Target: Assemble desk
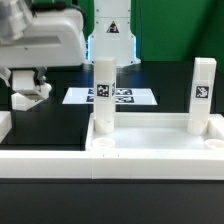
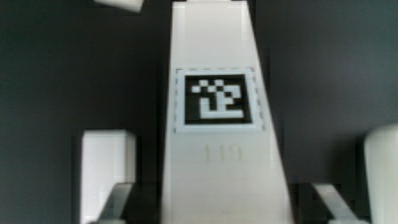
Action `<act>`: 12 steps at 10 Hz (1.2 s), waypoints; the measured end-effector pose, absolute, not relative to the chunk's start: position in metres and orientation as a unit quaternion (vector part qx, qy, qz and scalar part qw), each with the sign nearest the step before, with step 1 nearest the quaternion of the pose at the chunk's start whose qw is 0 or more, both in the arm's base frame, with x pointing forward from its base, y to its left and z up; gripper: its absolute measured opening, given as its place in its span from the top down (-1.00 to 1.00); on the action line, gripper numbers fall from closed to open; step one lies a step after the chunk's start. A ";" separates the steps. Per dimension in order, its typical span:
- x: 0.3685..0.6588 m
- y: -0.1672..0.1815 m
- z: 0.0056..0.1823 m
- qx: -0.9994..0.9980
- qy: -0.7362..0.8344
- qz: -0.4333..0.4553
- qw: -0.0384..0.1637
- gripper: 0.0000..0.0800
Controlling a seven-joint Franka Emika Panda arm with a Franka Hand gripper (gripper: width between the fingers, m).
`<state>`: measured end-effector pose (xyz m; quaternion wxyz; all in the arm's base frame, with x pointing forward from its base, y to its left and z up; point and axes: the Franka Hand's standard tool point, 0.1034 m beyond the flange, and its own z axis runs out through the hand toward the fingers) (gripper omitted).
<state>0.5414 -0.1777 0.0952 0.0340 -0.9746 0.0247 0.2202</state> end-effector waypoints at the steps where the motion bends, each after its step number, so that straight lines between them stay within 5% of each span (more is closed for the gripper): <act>1: 0.551 -0.183 0.093 -0.985 0.022 0.172 0.023 0.27; 4: 0.557 -0.191 0.094 -0.997 0.027 0.075 0.000 0.27; 7: 0.586 -0.178 0.123 -0.999 0.046 -0.010 -0.002 0.27; 9: 0.585 -0.188 0.116 -0.998 0.031 -0.051 -0.025 0.27; 12: 0.599 -0.167 0.126 -0.998 0.043 -0.051 -0.014 0.27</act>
Offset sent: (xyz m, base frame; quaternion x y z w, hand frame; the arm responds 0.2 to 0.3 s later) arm 0.0000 0.0000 0.0000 0.0000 0.1938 0.0000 0.9810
